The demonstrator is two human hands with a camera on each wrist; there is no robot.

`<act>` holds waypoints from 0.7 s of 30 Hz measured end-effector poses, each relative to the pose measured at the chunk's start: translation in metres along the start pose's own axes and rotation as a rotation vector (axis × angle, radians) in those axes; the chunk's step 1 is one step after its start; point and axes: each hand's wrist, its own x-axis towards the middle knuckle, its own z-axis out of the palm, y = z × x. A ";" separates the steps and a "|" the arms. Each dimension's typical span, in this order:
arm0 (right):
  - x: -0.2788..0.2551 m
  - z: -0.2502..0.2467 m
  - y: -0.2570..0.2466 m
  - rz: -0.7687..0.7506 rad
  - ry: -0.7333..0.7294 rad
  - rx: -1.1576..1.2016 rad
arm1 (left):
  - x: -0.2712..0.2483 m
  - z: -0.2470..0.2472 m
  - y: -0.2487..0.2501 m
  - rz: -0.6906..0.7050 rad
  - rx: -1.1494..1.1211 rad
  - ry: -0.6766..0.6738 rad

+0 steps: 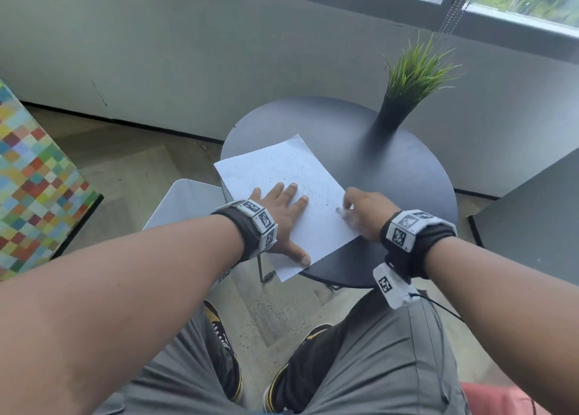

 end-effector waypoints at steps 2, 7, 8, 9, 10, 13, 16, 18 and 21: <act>0.002 -0.008 0.014 0.031 0.021 0.084 | 0.001 -0.004 -0.006 0.033 0.012 -0.035; -0.009 -0.008 0.020 -0.063 0.009 0.166 | 0.004 -0.015 -0.015 0.085 -0.035 -0.042; -0.010 -0.005 0.020 -0.092 -0.002 0.170 | 0.004 -0.018 -0.013 0.095 -0.054 -0.038; -0.011 -0.003 0.018 -0.120 -0.007 0.170 | 0.004 -0.019 -0.011 0.106 -0.072 -0.025; -0.010 -0.001 0.017 -0.143 -0.006 0.164 | 0.005 -0.020 -0.009 0.121 -0.091 -0.001; -0.005 -0.002 0.007 -0.192 -0.010 0.148 | 0.007 -0.016 -0.007 0.119 -0.126 0.093; 0.005 -0.007 -0.004 -0.212 -0.003 0.154 | 0.010 -0.012 -0.012 0.025 -0.101 0.063; 0.015 -0.008 -0.011 -0.219 0.013 0.136 | 0.011 -0.011 -0.015 0.003 -0.058 -0.005; 0.029 -0.005 -0.020 -0.214 0.015 0.097 | 0.014 -0.011 -0.018 0.006 -0.035 -0.032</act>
